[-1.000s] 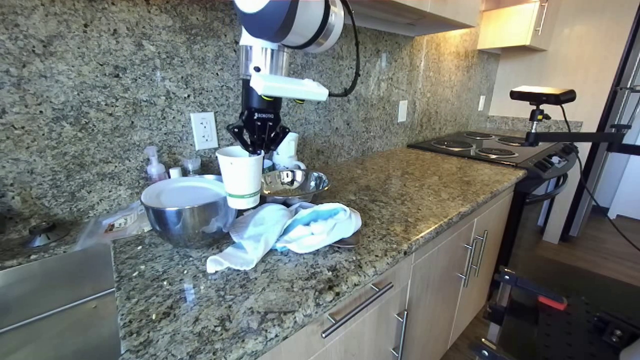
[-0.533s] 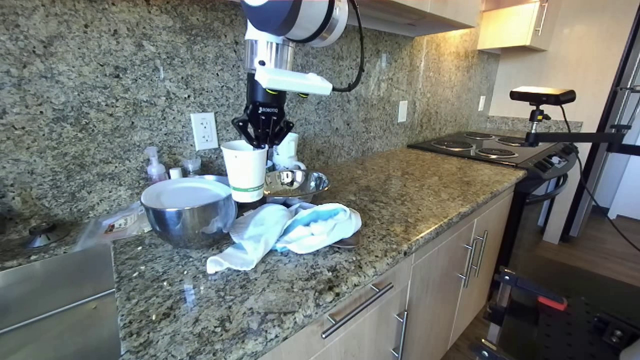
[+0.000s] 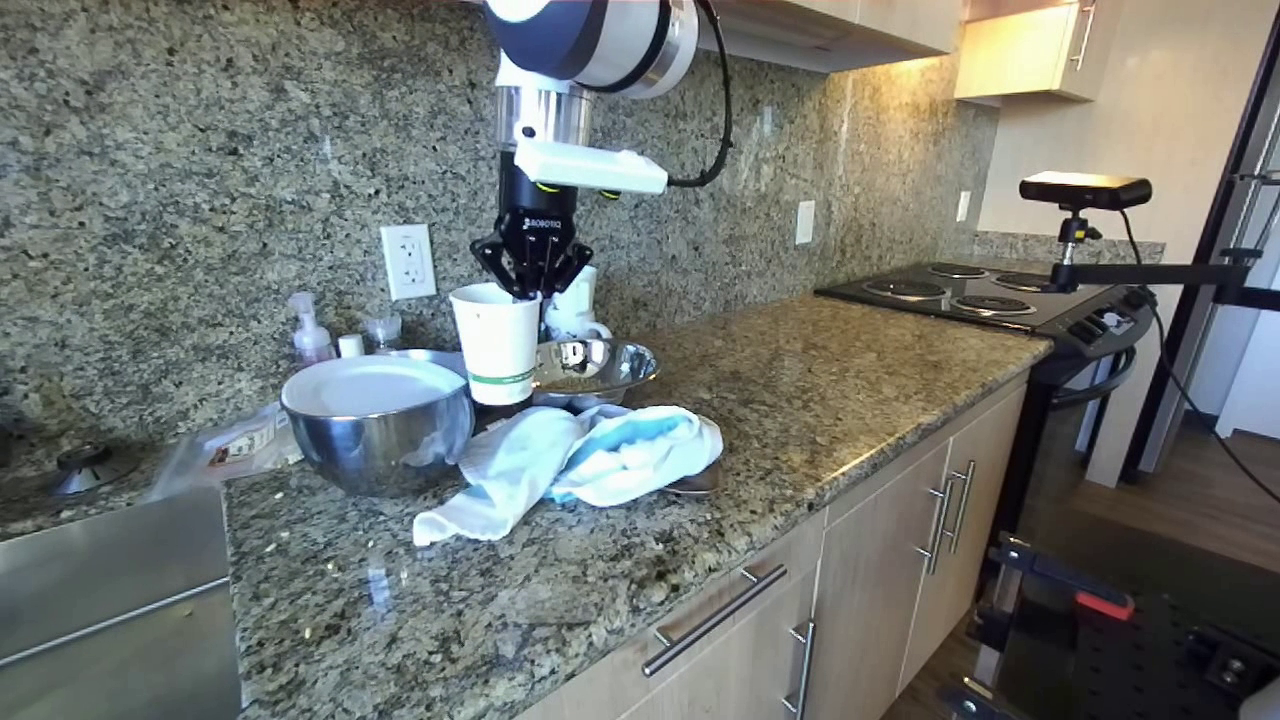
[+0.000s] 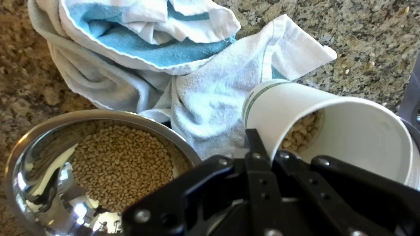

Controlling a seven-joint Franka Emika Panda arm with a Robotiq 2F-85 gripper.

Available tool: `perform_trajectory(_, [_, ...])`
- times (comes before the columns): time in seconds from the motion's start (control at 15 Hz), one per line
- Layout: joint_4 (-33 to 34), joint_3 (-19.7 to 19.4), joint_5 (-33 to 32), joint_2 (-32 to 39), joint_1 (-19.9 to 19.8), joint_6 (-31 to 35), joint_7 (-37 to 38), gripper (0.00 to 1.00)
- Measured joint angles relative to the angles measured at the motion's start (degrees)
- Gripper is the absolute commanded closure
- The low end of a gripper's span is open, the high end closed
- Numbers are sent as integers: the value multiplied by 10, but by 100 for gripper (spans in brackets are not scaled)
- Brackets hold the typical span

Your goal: Pour the contents of the cup into the silver bowl

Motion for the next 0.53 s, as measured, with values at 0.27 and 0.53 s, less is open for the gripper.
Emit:
perform_trajectory(0.27, [7,-19,0,3,-17,0,16,100])
perform_trajectory(0.53, [24,-37,1,14,-36,0,35,100])
